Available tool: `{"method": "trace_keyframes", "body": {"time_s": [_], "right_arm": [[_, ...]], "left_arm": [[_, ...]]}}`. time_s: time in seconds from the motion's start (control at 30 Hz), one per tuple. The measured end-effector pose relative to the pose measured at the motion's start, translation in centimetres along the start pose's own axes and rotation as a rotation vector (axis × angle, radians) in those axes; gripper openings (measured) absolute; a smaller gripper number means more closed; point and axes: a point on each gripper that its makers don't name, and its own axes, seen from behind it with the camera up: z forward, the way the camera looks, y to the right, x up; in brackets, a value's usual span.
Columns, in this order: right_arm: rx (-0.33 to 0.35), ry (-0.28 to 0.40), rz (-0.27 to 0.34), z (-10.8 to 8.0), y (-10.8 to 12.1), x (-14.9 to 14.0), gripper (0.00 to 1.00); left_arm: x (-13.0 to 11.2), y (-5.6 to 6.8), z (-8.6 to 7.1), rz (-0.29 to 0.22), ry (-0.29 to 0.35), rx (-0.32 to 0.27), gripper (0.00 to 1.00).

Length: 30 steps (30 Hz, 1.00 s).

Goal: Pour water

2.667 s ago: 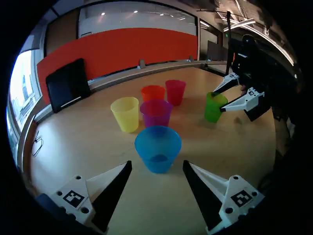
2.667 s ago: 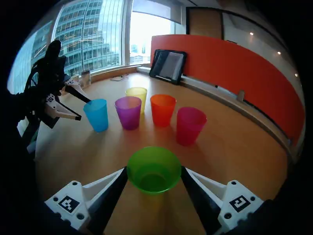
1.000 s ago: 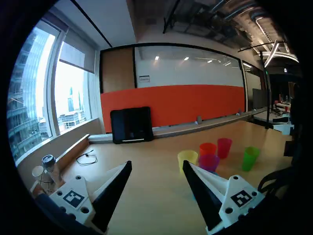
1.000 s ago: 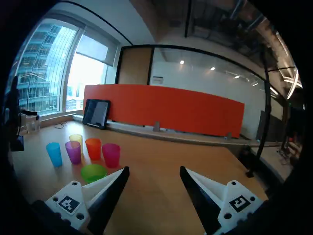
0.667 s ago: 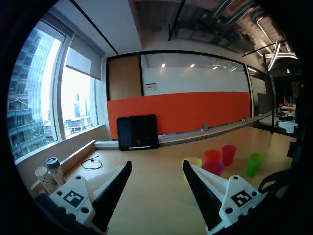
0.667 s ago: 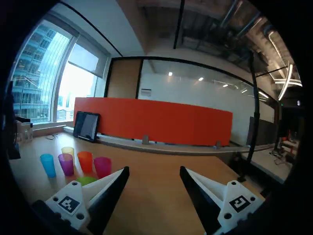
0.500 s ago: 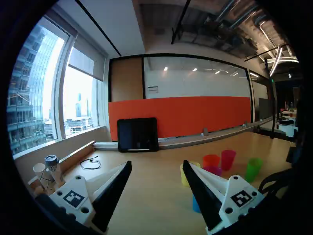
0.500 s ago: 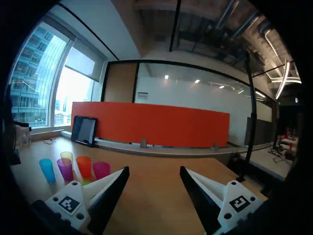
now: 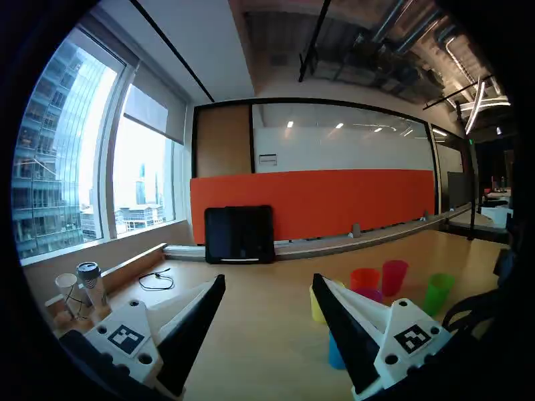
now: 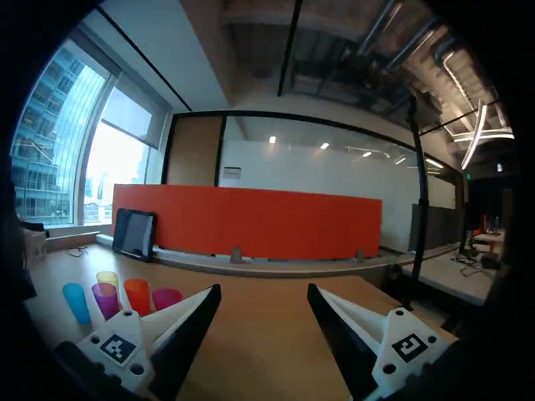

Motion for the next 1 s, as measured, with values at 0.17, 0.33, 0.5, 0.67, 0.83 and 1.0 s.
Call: {"method": "trace_keyframes", "body": {"time_s": [0.17, 0.33, 0.5, 0.67, 0.83, 1.0], "right_arm": [[0.003, 0.002, 0.009, -0.1, -0.3, 0.6, 1.0], [0.009, 0.001, 0.017, 0.0, -0.7, 1.0, 1.0], [0.011, -0.008, 0.021, 0.2, -1.0, 1.3, 1.0], [0.016, -0.005, 0.022, 0.1, -1.5, 1.7, 1.0], [0.019, -0.006, 0.018, 0.2, -2.0, 2.1, 1.0], [0.017, -0.001, 0.014, 0.3, -2.4, 2.6, 1.0]], "left_arm": [[0.0, 0.4, 0.2, 0.006, 0.019, 0.009, 0.97], [-0.2, 0.7, 0.2, 0.025, 0.037, 0.024, 0.97], [-0.8, 1.1, 0.4, 0.038, 0.05, 0.021, 0.97], [-1.7, 1.0, 0.7, 0.017, 0.054, 0.027, 0.97], [-2.8, 0.6, 1.1, 0.0, 0.056, 0.033, 0.97], [-3.8, 0.0, 1.4, -0.007, 0.052, 0.043, 0.97]]}}
